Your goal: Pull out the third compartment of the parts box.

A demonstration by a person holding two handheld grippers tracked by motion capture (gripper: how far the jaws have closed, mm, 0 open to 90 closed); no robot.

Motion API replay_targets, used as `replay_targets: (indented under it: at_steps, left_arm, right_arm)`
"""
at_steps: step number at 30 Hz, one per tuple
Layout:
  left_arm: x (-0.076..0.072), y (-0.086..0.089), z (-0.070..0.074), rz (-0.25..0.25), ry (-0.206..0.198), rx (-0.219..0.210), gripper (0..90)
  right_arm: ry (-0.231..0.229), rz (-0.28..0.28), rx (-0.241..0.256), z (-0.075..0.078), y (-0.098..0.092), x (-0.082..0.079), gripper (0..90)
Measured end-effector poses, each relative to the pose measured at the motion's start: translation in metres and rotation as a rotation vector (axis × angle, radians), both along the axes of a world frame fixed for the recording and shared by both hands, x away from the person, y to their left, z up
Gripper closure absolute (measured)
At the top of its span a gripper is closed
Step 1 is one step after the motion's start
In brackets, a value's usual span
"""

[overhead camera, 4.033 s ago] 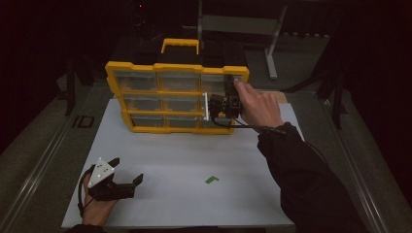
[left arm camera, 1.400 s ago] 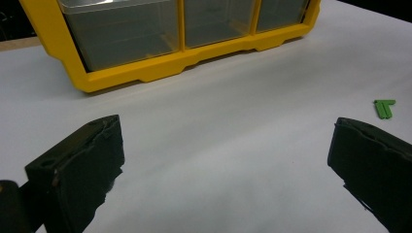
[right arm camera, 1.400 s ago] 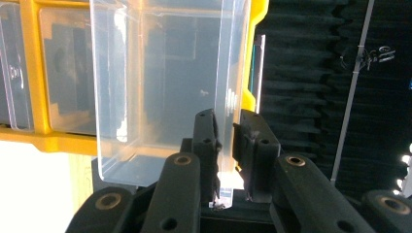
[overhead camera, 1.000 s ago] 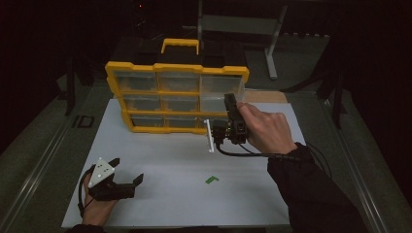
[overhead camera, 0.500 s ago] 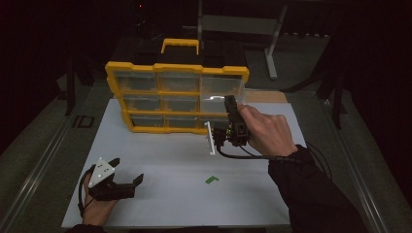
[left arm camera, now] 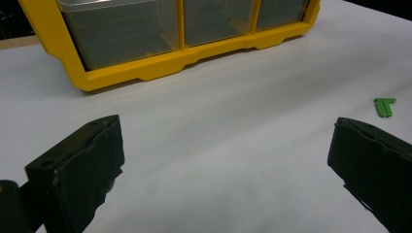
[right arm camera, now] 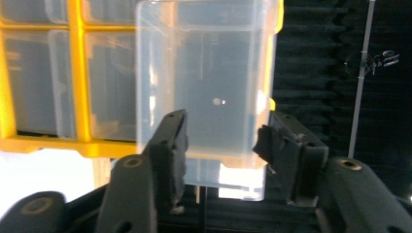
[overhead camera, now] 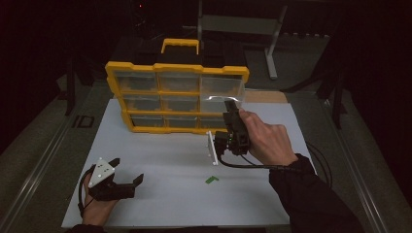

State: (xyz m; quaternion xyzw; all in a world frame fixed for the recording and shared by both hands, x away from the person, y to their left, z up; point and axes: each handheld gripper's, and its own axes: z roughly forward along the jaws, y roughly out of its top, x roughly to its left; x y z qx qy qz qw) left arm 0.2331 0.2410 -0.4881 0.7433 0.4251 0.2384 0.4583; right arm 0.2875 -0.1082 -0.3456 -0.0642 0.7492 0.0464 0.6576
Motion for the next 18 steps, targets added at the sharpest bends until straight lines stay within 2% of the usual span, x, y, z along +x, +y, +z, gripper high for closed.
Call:
replay_targets:
  at_steps: [6,14,18]
  left_arm:
    - [0.0,0.0,0.0,0.0,0.001,0.002,0.1]
    - [0.0,0.0,0.0,-0.001,0.001,0.001,0.1]
    - [0.0,0.0,0.0,-0.001,0.002,-0.001,0.1]
  right_arm:
    - [0.041,0.001,0.027,-0.017,-0.001,-0.004,45.3]
    - [0.13,-0.006,0.02,-0.059,-0.001,0.0,37.2]
    - [0.186,-0.018,0.041,-0.078,-0.003,0.001,35.3]
